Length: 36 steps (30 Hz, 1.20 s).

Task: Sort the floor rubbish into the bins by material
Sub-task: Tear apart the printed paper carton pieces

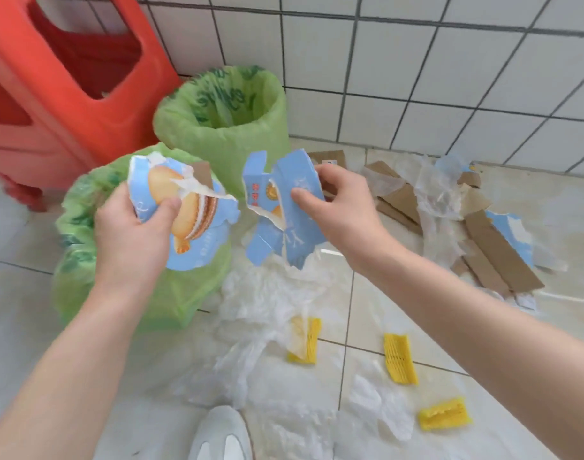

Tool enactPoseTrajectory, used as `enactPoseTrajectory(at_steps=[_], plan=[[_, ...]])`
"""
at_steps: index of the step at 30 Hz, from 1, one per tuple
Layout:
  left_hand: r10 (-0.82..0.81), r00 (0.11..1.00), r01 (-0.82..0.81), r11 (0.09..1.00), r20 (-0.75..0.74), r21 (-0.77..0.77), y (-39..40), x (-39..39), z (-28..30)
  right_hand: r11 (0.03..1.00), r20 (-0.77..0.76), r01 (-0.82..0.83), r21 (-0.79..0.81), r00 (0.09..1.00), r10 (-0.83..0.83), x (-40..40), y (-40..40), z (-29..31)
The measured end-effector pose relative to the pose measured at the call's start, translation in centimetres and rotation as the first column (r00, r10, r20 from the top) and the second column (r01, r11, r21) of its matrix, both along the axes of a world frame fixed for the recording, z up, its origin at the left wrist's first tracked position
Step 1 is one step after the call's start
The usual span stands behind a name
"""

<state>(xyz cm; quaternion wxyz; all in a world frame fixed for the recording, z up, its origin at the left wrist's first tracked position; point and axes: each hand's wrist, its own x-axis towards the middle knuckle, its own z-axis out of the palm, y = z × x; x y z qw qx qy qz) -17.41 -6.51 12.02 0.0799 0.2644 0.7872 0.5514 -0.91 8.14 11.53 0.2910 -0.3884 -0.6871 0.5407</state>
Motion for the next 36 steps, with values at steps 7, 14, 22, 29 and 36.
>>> enactPoseTrajectory(at_steps=[7,14,22,29,36], plan=[[0.364,0.889,-0.385,0.923,-0.279,-0.023,-6.0,-7.7,0.9,0.991,-0.035,-0.125,-0.045,0.992,0.124,-12.1,-3.9,2.9],[0.278,0.804,-0.428,0.884,-0.526,-0.187,-4.2,-7.6,-0.2,0.989,0.026,-0.130,-0.065,0.991,0.132,-16.9,-4.7,2.3],[-0.051,0.973,-0.108,0.765,-0.227,-0.635,-3.8,-8.3,-2.0,0.937,0.283,-0.348,0.004,0.900,0.333,-18.5,-5.5,0.0],[-0.015,0.932,-0.159,0.881,-0.362,-0.445,-2.6,-6.4,-0.7,0.954,0.192,-0.298,0.022,0.938,0.288,-13.9,-2.0,-0.8],[-0.191,0.860,-0.019,0.915,-0.474,-0.403,-0.6,-1.6,-0.7,0.983,0.279,-0.169,-0.073,0.943,0.183,-2.6,1.5,-2.8]])
